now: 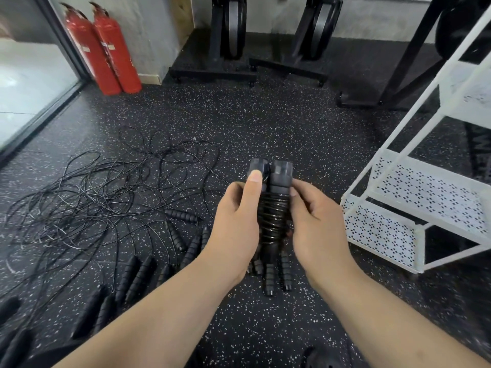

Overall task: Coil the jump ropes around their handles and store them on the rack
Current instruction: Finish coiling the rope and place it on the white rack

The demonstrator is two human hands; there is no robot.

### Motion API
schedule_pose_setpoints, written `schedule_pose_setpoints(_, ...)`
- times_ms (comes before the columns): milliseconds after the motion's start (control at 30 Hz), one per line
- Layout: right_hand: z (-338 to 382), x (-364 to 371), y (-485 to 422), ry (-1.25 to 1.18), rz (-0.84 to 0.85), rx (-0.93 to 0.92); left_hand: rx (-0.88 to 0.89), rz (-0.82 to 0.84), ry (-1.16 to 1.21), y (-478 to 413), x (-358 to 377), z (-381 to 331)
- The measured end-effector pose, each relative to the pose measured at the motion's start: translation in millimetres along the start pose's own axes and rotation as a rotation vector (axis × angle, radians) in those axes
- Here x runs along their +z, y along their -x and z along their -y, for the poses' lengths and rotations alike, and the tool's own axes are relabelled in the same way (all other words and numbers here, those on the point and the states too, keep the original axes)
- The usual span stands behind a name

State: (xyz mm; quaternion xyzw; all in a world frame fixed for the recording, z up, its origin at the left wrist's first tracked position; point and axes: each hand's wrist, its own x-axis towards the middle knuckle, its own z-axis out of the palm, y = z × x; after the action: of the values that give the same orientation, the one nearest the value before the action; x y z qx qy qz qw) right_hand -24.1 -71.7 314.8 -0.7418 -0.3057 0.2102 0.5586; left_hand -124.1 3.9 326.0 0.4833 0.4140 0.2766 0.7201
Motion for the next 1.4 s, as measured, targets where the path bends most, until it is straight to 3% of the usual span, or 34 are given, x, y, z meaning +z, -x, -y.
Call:
schedule_pose_setpoints(167, 2, 7, 11, -0.162, 0.098, 0.172, -0.013, -0.063, 0.037, -6, 3, -3)
schedule_pose_setpoints(333, 2, 12, 8, -0.075, 0.089, 0.103, 0.013, -0.047, 0.01, -10, 11, -1)
schedule_pose_setpoints(567, 16, -9, 0, -0.211, 0.026, 0.2, -0.06, 0.043, 0.044, 11, 30, -9)
schedule_pose_setpoints(733, 36, -37, 13, -0.32, 0.006, 0.203, -0.012, 0.096, -0.025, 39, 48, -17)
schedule_pose_setpoints(1067, 56, -103, 64, -0.303, -0.144, 0.202, -0.032, 0.173, 0.015, 112, 94, -17)
schedule_pose_setpoints(1233, 70, -134, 88, -0.257, -0.311, 0.107, -0.076, 0.161, 0.059, 152, 125, -17)
schedule_pose_setpoints(1400, 95, -176, 100, -0.265, -0.394, 0.163, 0.095, 0.195, -0.127, 177, 165, -24)
